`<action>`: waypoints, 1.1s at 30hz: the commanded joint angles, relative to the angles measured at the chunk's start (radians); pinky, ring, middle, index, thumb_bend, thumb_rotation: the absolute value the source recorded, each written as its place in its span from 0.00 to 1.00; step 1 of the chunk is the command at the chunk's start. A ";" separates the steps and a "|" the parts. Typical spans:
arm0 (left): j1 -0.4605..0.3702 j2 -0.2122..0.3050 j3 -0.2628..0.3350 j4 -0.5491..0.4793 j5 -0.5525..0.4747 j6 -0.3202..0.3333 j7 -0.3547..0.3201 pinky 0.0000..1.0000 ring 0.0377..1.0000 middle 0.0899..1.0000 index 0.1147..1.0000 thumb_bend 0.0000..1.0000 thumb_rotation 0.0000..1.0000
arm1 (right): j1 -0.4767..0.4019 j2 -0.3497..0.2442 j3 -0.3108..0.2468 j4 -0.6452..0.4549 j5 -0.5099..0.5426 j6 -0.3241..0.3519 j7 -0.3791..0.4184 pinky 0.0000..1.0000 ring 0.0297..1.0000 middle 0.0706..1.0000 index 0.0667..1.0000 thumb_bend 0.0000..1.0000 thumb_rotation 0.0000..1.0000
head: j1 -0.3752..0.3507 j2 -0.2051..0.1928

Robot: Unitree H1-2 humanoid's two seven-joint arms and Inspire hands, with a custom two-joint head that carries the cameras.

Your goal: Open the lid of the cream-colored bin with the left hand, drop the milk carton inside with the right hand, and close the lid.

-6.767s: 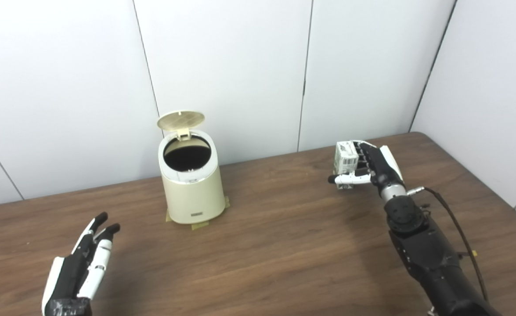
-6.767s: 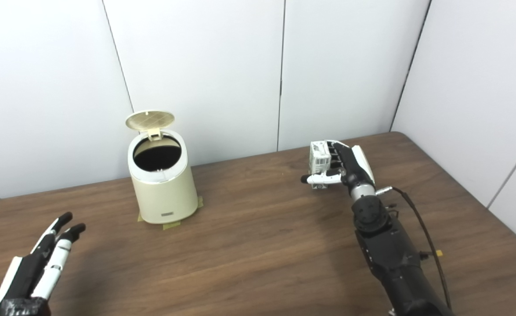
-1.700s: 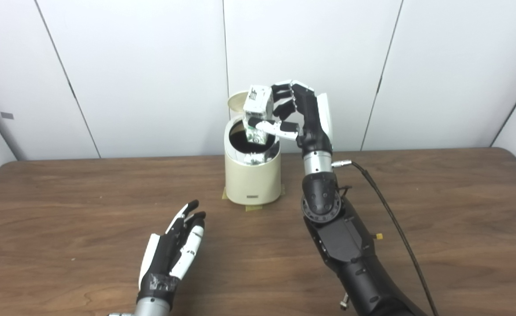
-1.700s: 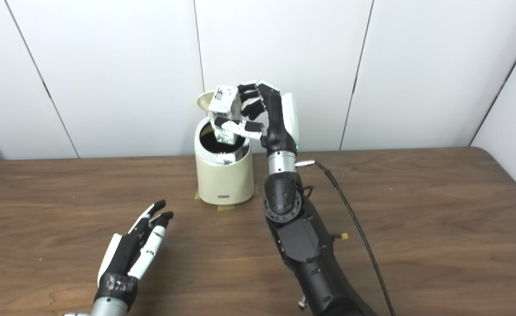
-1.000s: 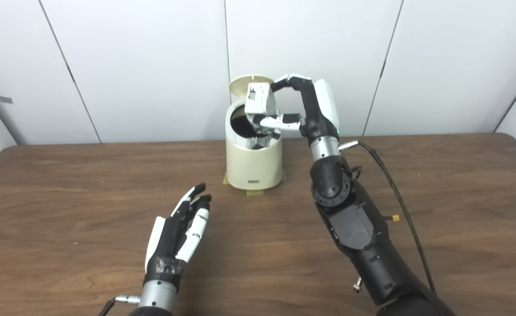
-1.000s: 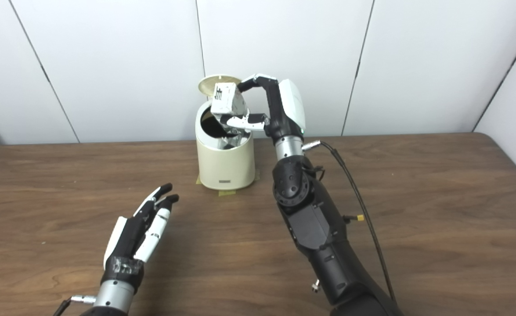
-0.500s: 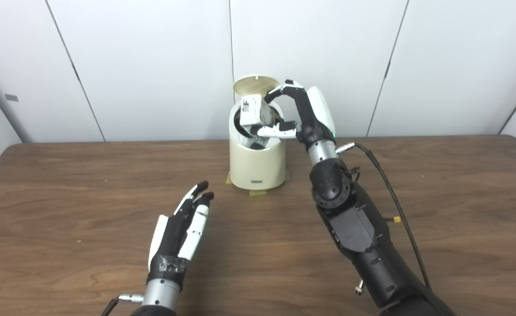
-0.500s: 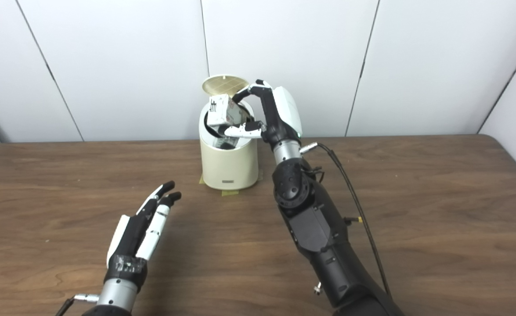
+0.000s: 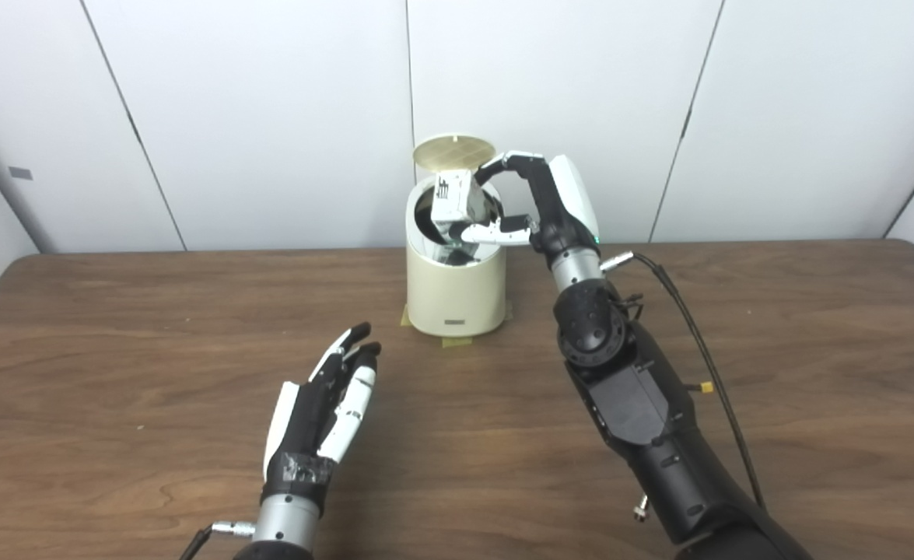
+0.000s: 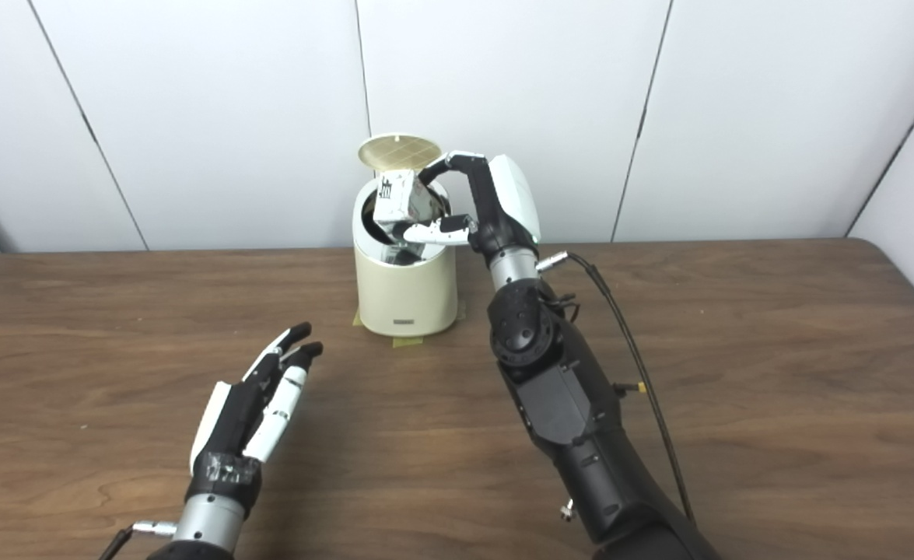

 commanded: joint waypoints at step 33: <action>-0.051 0.025 0.047 0.030 -0.022 -0.058 -0.003 0.94 0.90 0.86 0.89 0.20 0.52 | 0.187 -0.103 -0.176 -0.438 0.094 0.138 0.056 0.43 0.49 0.43 0.47 0.52 0.01 | -0.032 -0.021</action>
